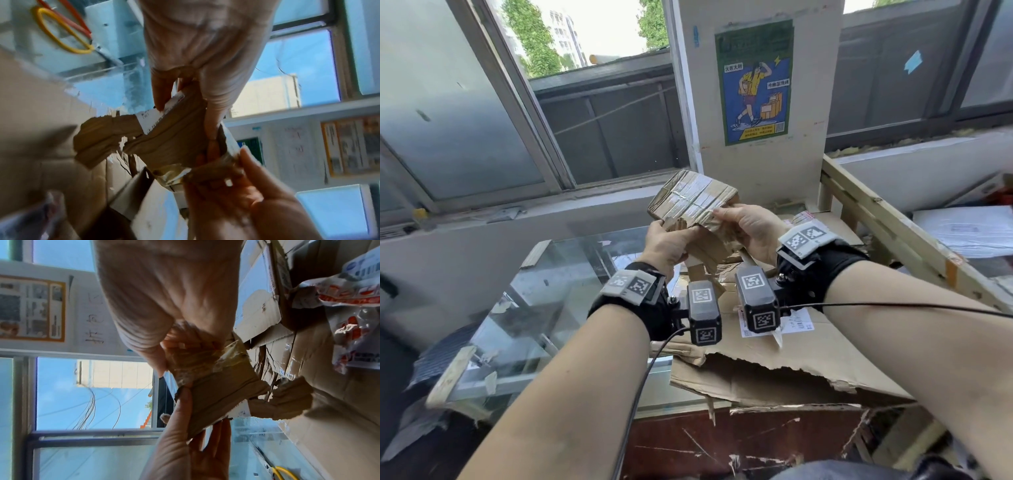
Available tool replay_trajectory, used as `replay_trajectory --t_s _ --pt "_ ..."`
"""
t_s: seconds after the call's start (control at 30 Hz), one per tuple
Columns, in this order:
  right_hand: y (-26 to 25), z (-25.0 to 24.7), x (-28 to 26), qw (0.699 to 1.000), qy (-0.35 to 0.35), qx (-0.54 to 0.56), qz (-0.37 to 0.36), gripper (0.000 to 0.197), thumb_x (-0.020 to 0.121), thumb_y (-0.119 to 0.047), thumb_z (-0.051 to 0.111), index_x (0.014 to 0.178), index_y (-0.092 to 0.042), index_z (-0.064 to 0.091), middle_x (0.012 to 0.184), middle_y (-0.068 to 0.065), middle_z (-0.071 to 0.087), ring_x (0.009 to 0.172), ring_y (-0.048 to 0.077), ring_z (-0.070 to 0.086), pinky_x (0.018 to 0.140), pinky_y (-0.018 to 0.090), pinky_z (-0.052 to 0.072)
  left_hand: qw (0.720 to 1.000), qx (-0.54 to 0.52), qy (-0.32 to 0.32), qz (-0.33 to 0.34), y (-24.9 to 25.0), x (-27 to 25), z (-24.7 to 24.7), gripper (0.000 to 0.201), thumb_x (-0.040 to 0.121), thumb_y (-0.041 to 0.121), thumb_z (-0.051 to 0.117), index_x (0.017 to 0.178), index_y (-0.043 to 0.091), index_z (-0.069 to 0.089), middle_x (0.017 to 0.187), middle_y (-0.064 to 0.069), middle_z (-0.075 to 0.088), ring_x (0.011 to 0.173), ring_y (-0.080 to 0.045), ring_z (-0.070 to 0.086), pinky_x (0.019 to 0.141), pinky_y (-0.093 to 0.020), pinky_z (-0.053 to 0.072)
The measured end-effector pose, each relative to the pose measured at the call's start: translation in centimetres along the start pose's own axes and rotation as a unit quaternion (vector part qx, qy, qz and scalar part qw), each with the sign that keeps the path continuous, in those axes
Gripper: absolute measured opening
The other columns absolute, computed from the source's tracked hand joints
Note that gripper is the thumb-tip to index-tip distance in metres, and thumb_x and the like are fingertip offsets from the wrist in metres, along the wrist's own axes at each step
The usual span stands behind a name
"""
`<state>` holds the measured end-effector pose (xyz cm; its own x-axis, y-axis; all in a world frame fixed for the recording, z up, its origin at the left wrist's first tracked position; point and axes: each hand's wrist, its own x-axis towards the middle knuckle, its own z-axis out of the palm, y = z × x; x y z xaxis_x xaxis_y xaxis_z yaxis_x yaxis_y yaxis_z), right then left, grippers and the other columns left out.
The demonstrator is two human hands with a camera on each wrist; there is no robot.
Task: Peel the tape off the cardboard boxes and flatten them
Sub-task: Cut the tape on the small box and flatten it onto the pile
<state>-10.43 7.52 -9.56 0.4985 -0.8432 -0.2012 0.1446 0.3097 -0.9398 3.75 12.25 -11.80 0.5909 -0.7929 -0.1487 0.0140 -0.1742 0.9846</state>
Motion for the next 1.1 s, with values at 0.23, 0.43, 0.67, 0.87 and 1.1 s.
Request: replay_trajectory --t_s 0.23,0.43,0.67,0.87,1.1 --pt "0.4 -0.3 0.4 0.985 0.046 -0.158 -0.050 0.005 0.088 -0.013 0.065 0.092 -0.010 0.065 0.088 0.005 0.063 0.075 0.013 0.056 0.066 0.027 0.047 0.975 0.189 0.089 0.081 -0.8 0.7 -0.2 0.086 0.066 0.047 0.082 0.133 0.014 0.039 0.124 -0.007 0.056 0.116 -0.025 0.054 0.101 -0.040 0.046" --pt "0.7 -0.7 1.3 0.977 0.093 -0.171 -0.090 0.021 0.082 -0.015 0.072 0.065 -0.014 0.060 0.090 0.015 0.067 0.088 0.026 0.063 0.089 0.044 0.052 0.930 0.319 0.061 0.174 -1.4 -0.4 0.3 0.061 0.075 0.027 0.077 0.127 0.020 0.044 0.118 -0.010 0.047 0.117 -0.028 0.046 0.100 -0.036 0.042" --pt "0.9 -2.2 1.4 0.972 0.100 -0.190 -0.093 0.026 0.078 -0.013 0.076 0.061 -0.015 0.057 0.080 0.011 0.065 0.080 0.024 0.060 0.082 0.044 0.053 0.994 0.044 -0.032 0.090 -0.8 -0.9 0.1 0.091 0.051 0.023 0.094 0.123 0.022 0.038 0.110 -0.005 0.061 0.102 -0.017 0.061 0.090 -0.032 0.052" --pt "1.5 -2.7 1.5 0.960 0.112 -0.226 -0.120 0.024 0.071 -0.013 0.082 0.060 -0.016 0.061 0.081 0.016 0.068 0.082 0.031 0.066 0.085 0.053 0.054 0.988 -0.147 0.022 -0.044 -0.2 -0.8 0.1 0.047 0.062 0.008 0.088 0.101 -0.002 0.064 0.087 -0.015 0.071 0.075 -0.024 0.068 0.053 -0.023 0.051" --pt "0.7 -2.1 0.6 0.956 0.150 -0.218 -0.126 0.026 0.057 -0.014 0.090 0.065 -0.008 0.066 0.082 0.017 0.071 0.075 0.021 0.065 0.080 0.044 0.057 0.985 -0.165 0.019 -0.052 -0.6 -1.0 0.3 0.042 0.066 -0.009 0.080 0.105 -0.005 0.065 0.078 -0.011 0.069 0.064 -0.017 0.067 0.061 -0.025 0.055"
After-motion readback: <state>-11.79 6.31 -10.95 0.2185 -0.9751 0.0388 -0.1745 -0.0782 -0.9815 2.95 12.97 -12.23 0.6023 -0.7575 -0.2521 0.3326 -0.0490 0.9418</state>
